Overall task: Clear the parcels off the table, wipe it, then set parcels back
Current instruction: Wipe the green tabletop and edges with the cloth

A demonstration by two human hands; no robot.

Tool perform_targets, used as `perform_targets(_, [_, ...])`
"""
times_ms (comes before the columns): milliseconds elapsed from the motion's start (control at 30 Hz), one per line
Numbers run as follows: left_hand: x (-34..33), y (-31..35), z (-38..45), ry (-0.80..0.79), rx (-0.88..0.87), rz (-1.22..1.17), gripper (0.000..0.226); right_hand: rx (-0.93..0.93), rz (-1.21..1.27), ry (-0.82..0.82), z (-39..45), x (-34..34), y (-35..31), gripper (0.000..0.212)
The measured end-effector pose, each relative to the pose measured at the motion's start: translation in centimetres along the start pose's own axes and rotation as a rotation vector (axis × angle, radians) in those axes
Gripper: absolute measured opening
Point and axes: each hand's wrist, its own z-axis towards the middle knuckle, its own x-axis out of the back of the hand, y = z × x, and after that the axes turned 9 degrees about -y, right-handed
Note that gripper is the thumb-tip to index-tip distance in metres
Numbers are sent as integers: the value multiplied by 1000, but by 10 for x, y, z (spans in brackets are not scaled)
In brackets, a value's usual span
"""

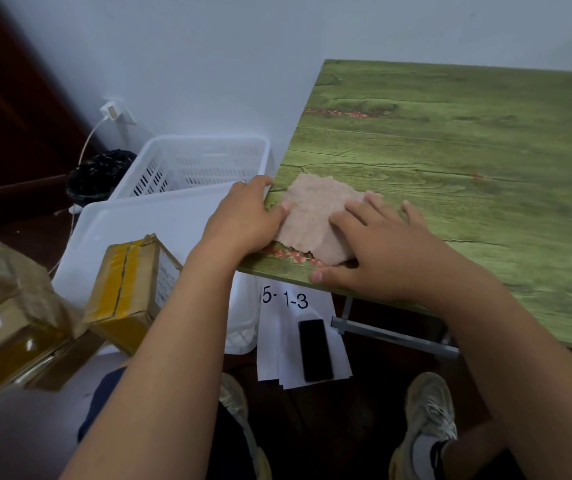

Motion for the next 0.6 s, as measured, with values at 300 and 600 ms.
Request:
perform_targets(300, [13,6,-8,-122,-81,-132,38,363,-179,359,-5,-26,-14,38])
perform_targets(600, [31,8,-37,-353,-286,-424,35,345,588,399,-15,-2,-6,19])
